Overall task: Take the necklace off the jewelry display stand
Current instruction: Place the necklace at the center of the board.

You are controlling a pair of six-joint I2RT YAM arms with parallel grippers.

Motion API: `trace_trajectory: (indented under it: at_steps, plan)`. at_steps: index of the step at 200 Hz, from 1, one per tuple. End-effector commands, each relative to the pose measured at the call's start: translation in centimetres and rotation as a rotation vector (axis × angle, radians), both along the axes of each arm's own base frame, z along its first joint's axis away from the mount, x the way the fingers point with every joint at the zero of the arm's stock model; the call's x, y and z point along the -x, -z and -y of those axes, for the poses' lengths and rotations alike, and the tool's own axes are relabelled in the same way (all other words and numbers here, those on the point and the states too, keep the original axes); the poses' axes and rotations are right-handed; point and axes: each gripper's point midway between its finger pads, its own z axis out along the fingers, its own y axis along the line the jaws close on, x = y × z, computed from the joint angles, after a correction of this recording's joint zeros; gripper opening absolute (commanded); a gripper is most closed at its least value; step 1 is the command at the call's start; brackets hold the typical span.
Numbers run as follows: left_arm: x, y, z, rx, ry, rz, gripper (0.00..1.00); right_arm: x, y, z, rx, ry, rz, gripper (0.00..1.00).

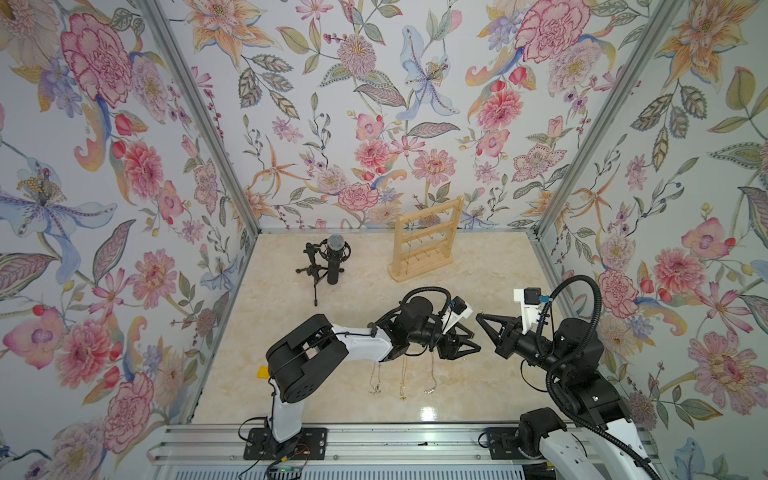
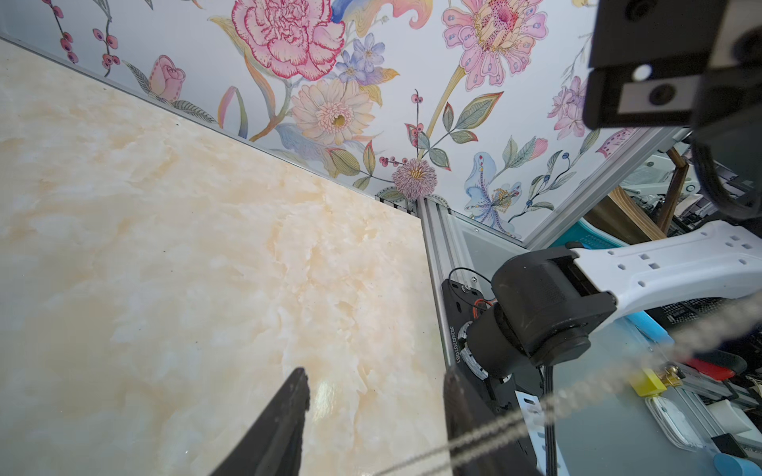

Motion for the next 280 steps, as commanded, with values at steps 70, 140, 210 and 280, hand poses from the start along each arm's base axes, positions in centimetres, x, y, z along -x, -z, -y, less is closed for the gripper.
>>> trace_trajectory:
  at_steps: [70,140,210,280]
  plan:
    - [0.8,2.4,0.5,0.027,0.016,-0.069,0.38,0.0,-1.8,0.3,-0.011,0.007,0.038,0.0]
    - [0.8,3.2,0.6,0.036,0.014,-0.1,0.27,0.0,-1.7,0.3,-0.01,0.005,0.033,0.0]
    - [0.9,3.9,0.6,0.036,0.013,-0.118,0.19,0.0,-1.7,0.3,-0.011,0.003,0.033,0.0]
    - [1.0,4.3,0.4,0.033,0.011,-0.129,0.07,-0.1,-1.7,0.3,-0.009,0.002,0.031,0.0]
